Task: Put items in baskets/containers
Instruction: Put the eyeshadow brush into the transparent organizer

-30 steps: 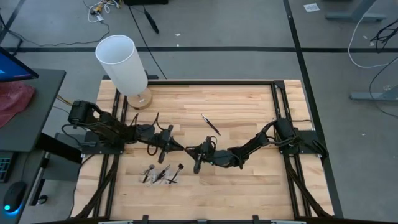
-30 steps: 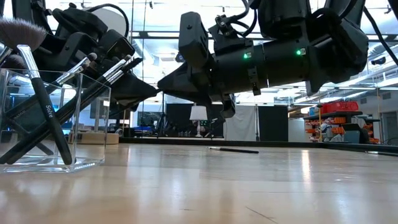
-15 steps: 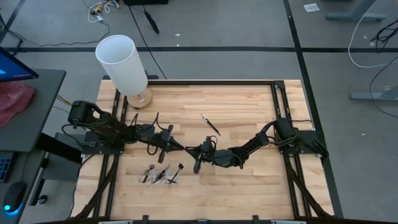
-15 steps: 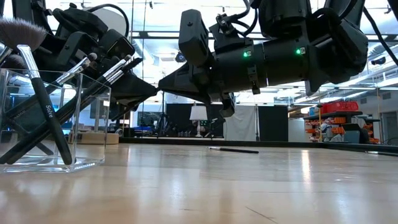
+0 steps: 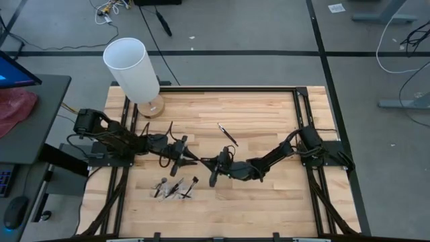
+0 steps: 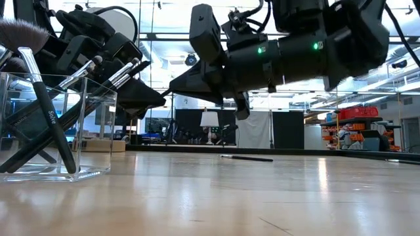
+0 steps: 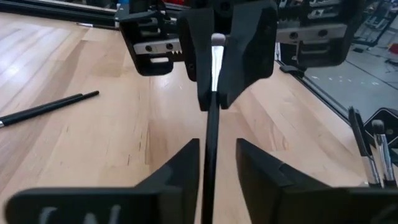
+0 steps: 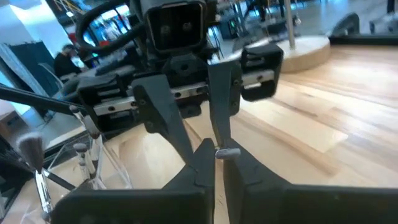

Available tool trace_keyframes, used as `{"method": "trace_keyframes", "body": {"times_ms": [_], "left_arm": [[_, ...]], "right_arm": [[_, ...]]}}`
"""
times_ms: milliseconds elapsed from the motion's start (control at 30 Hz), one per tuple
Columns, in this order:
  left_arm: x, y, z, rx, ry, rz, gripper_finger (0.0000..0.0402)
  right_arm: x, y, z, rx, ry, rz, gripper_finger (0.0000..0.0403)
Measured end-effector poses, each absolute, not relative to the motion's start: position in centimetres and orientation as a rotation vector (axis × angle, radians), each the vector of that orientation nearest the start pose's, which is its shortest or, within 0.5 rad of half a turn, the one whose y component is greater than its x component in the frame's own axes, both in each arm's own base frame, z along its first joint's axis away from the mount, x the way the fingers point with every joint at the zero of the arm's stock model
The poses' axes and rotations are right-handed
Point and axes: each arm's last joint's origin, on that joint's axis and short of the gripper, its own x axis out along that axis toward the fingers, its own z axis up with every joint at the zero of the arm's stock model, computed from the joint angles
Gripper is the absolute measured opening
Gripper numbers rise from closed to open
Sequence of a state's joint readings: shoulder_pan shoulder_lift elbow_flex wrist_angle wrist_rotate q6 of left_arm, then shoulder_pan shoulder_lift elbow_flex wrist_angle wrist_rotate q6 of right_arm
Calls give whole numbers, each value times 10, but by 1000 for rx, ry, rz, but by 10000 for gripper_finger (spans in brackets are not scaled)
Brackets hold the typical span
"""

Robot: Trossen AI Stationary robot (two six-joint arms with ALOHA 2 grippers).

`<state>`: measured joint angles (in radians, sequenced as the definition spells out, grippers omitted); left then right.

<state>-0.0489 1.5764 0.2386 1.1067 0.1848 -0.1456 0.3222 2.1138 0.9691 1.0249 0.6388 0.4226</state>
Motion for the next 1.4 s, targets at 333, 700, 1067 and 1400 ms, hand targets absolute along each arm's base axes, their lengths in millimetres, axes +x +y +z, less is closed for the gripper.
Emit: {"method": "trace_keyframes", "body": {"times_ms": [333, 700, 1067, 1400], "left_arm": [[231, -21, 122, -92, 233, -207, 161], [254, -41, 128, 49, 348, -164, 126], [253, -43, 136, 50, 328, -160, 92], [252, -41, 144, 107, 310, -124, 119]], "right_arm": [[389, 113, 167, 420, 313, -375, 6], [410, 114, 208, 338, 469, -395, 6], [406, 113, 201, 364, 539, -417, 7], [406, 113, 202, 367, 527, -413, 8]]}}
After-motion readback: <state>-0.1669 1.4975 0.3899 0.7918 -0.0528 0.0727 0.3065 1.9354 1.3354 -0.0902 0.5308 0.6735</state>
